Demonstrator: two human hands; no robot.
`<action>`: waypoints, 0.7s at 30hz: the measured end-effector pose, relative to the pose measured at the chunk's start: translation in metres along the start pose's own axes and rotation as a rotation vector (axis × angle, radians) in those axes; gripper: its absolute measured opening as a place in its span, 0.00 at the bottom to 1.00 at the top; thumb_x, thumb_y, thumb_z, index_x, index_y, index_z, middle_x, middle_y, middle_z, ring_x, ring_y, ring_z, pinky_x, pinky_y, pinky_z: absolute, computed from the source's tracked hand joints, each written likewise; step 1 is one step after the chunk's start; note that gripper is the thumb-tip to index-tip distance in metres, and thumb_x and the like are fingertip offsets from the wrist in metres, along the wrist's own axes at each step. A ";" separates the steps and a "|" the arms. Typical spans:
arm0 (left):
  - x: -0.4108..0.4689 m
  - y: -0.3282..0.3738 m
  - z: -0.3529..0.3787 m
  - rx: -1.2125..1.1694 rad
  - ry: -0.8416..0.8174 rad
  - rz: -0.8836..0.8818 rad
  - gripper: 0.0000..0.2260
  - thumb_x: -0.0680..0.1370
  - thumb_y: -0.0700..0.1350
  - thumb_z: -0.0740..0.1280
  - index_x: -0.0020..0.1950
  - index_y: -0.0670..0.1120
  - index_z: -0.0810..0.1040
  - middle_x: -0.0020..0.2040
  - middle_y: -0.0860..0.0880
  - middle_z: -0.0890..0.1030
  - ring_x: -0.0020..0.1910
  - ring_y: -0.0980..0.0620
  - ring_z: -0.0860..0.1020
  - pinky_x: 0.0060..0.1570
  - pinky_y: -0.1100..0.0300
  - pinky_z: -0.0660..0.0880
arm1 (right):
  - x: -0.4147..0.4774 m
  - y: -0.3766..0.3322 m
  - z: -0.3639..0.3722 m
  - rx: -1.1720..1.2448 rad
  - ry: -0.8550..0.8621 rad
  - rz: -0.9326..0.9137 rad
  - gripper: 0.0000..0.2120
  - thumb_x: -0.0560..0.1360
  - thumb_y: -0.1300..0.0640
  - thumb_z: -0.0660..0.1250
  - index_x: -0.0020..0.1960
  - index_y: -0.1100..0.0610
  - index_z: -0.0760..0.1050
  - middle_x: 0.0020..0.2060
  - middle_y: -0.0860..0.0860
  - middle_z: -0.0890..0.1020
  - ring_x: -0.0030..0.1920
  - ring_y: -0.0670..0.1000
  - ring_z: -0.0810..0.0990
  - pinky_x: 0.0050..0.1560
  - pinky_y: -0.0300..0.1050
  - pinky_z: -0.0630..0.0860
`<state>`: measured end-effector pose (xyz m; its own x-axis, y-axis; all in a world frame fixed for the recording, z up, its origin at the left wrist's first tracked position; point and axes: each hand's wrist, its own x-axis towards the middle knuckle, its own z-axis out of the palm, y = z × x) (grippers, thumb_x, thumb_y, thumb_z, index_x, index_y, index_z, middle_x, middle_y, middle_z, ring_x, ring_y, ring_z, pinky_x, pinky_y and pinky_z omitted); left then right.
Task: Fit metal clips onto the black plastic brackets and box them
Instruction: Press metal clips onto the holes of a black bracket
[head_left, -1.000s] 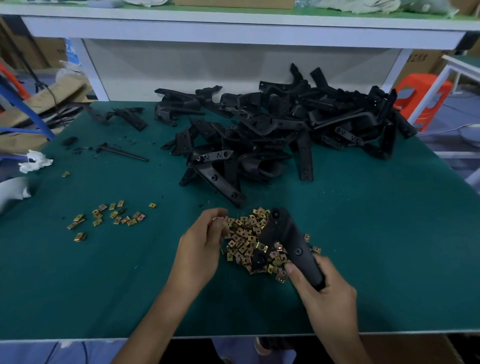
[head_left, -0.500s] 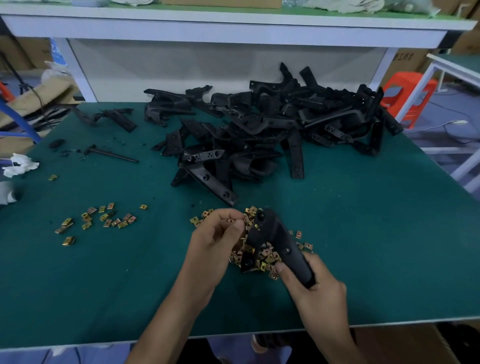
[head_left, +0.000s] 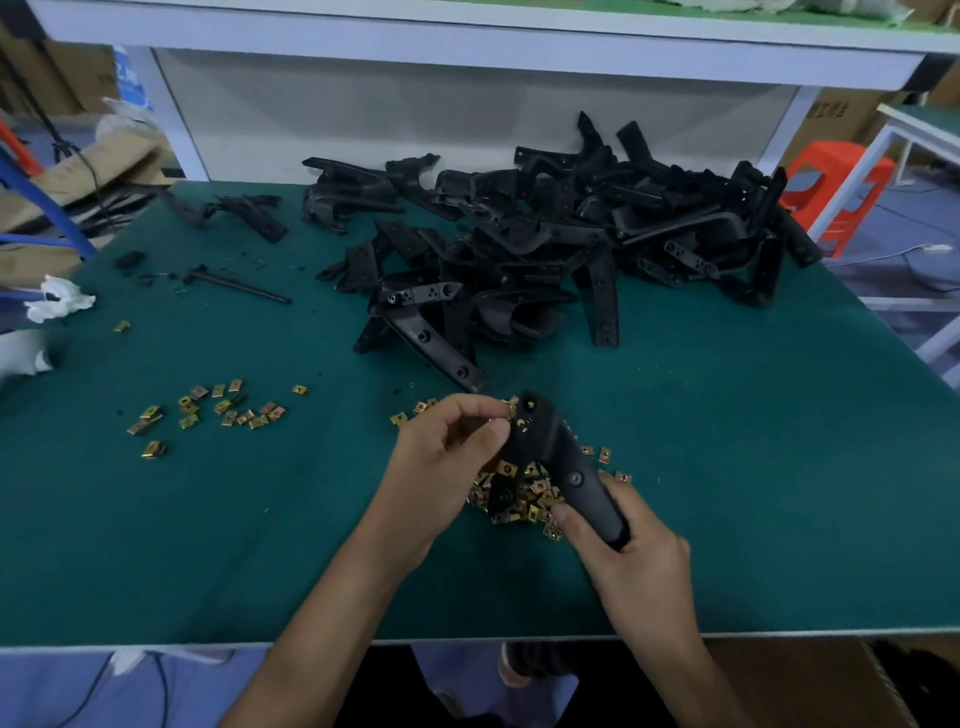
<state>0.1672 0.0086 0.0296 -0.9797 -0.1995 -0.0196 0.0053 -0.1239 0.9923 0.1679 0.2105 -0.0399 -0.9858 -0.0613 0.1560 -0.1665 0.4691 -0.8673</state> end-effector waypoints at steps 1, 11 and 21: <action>0.000 0.001 0.000 0.017 -0.003 -0.001 0.05 0.80 0.36 0.69 0.51 0.45 0.83 0.43 0.50 0.85 0.44 0.56 0.81 0.45 0.66 0.77 | 0.000 0.000 0.000 -0.002 0.001 -0.009 0.13 0.72 0.41 0.75 0.54 0.37 0.78 0.38 0.44 0.82 0.35 0.45 0.77 0.34 0.40 0.72; 0.011 0.015 -0.023 0.085 -0.161 -0.091 0.13 0.79 0.35 0.69 0.61 0.47 0.79 0.39 0.51 0.84 0.39 0.55 0.81 0.42 0.63 0.78 | 0.000 0.000 0.002 0.041 -0.007 -0.062 0.14 0.71 0.38 0.74 0.56 0.31 0.78 0.43 0.41 0.84 0.40 0.42 0.81 0.42 0.40 0.76; 0.010 0.011 -0.025 0.026 -0.177 -0.070 0.12 0.78 0.34 0.69 0.60 0.45 0.79 0.40 0.49 0.84 0.39 0.53 0.82 0.41 0.62 0.79 | 0.002 0.004 0.002 0.032 -0.021 -0.050 0.14 0.70 0.36 0.72 0.55 0.33 0.78 0.41 0.41 0.84 0.38 0.41 0.79 0.40 0.37 0.75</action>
<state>0.1623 -0.0187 0.0371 -0.9974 -0.0171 -0.0694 -0.0672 -0.1056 0.9921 0.1657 0.2102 -0.0442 -0.9764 -0.1027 0.1900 -0.2159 0.4362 -0.8736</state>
